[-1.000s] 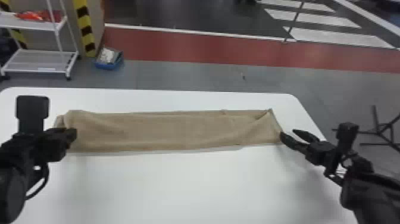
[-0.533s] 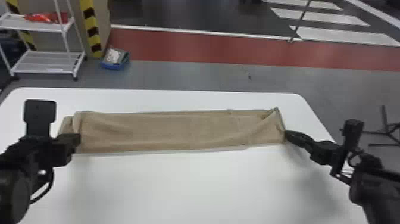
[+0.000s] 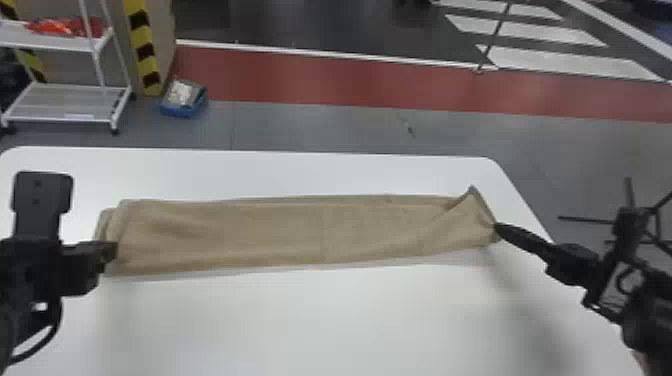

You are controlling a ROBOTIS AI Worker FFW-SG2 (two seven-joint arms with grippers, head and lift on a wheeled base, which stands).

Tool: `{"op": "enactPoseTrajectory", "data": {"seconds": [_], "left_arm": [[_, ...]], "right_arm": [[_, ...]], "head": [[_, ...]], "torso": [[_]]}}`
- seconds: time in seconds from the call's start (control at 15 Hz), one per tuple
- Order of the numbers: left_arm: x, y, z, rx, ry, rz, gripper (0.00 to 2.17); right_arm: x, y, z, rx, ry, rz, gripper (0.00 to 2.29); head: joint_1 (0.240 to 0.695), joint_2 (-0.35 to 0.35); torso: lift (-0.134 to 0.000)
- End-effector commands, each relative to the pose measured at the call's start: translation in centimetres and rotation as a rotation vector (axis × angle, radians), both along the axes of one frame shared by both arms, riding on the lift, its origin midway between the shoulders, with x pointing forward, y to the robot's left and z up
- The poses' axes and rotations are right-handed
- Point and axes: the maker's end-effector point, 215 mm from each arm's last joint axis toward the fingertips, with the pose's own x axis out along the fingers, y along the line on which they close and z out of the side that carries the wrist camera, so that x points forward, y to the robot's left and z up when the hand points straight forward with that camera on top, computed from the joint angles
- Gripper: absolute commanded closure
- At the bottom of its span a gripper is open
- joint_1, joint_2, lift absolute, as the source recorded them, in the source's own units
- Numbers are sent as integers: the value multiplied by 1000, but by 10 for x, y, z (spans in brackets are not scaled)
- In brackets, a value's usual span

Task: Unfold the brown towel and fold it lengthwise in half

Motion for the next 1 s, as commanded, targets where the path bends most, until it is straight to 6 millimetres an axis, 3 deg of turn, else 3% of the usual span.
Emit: {"op": "enactPoseTrajectory", "data": {"seconds": [0.0,0.13,0.27,0.33,0.4,0.47,0.53,0.67,0.8,0.93], "left_arm": [[-25,9,-1,10,34,16,1426],[-50,14,5,17,60,12,1295],[-68,12,6,16,87,5,940],[-70,10,6,17,88,-2,515],[-70,7,5,5,91,-15,346],[-70,7,5,5,91,-15,157],[-69,8,5,7,85,-14,124],[-49,13,20,28,-4,-4,124],[-5,4,45,-2,-176,-22,157],[35,-6,42,-51,-233,-45,235]], "right_arm": [[-27,-5,4,34,20,-12,1683],[-38,-11,2,31,34,-25,1683],[-40,-13,-2,22,40,-31,1578],[-43,-12,-6,18,42,-35,1355],[-43,-14,-9,7,49,-40,1274],[-42,-12,-12,-9,54,-39,1045],[-40,-12,-12,-31,45,-37,761],[-37,-16,-9,-58,29,-46,70],[-30,-27,3,-100,-26,-76,19],[-19,-26,6,-100,-44,-83,46]], "head": [[695,-221],[695,-230],[695,-239],[695,-247],[695,-250],[695,-254],[695,-258],[695,-258],[695,-249],[695,-253]], "torso": [[-118],[-118],[-118],[-118],[-118],[-118],[-118],[-118],[-118],[-118]]}}
